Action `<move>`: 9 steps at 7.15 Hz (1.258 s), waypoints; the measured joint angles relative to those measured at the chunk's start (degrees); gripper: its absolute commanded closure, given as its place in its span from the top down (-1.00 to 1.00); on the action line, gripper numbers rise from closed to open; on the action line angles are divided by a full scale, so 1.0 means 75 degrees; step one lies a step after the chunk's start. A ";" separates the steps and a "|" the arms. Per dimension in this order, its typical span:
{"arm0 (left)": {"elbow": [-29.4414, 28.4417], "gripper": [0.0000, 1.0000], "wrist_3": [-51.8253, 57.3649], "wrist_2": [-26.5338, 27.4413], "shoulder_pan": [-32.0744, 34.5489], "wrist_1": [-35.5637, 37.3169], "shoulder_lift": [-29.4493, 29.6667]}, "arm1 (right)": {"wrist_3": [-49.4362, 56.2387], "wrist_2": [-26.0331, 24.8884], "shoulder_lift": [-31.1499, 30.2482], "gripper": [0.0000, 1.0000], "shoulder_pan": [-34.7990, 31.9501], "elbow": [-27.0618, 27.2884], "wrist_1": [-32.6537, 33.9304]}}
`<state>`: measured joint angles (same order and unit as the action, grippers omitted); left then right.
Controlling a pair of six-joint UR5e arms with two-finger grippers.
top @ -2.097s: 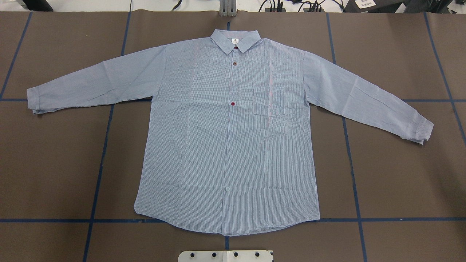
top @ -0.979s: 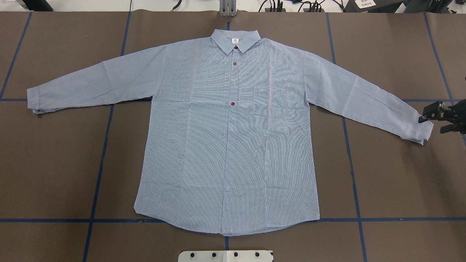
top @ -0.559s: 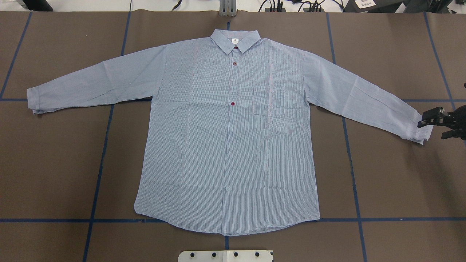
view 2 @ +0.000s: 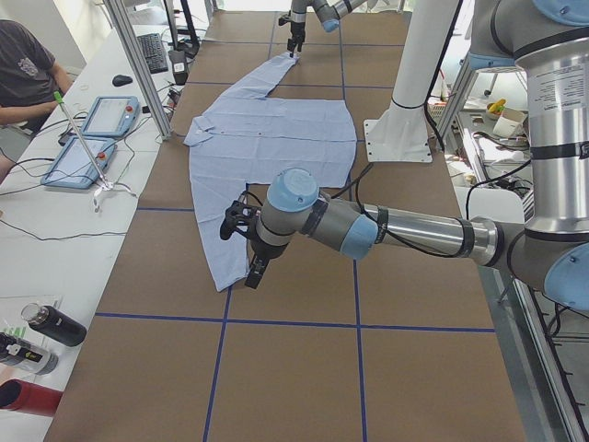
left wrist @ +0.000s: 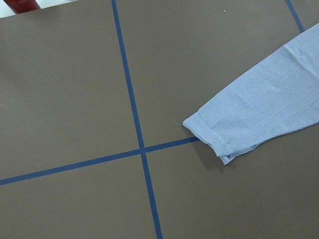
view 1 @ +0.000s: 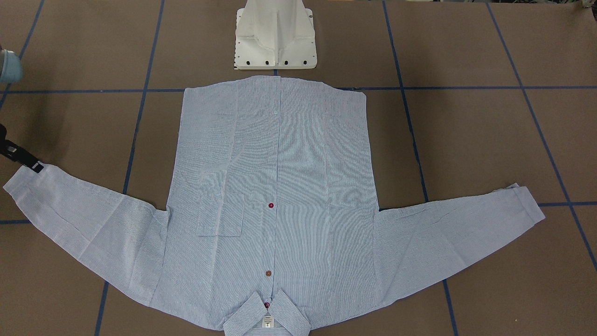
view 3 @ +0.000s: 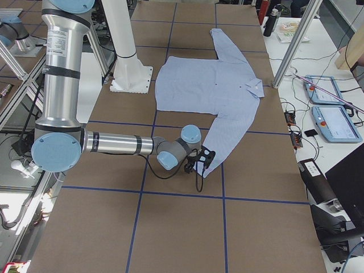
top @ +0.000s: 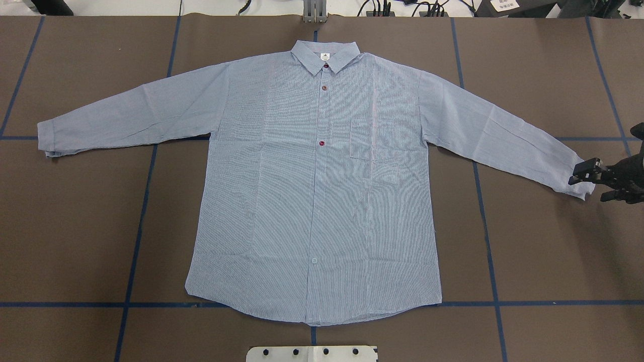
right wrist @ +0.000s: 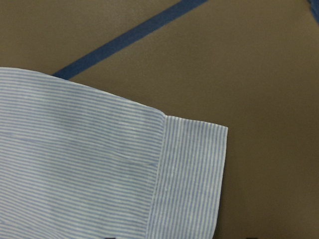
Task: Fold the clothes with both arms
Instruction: 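Reach the right gripper down and grasp the nearest sleeve cuff, then carry the sleeve across the shirt front toward the collar and release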
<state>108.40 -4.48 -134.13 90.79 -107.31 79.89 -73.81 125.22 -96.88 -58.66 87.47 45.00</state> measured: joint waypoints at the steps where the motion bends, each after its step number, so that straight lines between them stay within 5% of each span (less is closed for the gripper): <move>1: 0.0007 1.00 0.0000 0.0001 0.0000 0.0003 0.0000 | -0.0025 -0.0031 0.0006 -0.84 0.0027 -0.0014 0.0005; 2: 0.0029 1.00 0.0000 0.0001 0.0000 0.0008 0.0000 | -0.0071 -0.0041 0.0011 -1.00 0.0034 -0.0035 0.0004; 5: 0.0112 1.00 -0.0010 -0.0001 0.0000 0.0025 0.0000 | -0.0243 0.0012 0.0039 -1.00 0.0027 0.0034 -0.0192; 9: 0.0234 1.00 -0.0012 -0.0005 0.0000 0.0068 -0.0011 | -0.0178 -0.0006 0.0416 -1.00 0.0070 0.1139 0.0097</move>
<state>110.16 -4.57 -134.17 90.79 -106.81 79.81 -75.15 125.18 -93.76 -58.14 96.02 45.73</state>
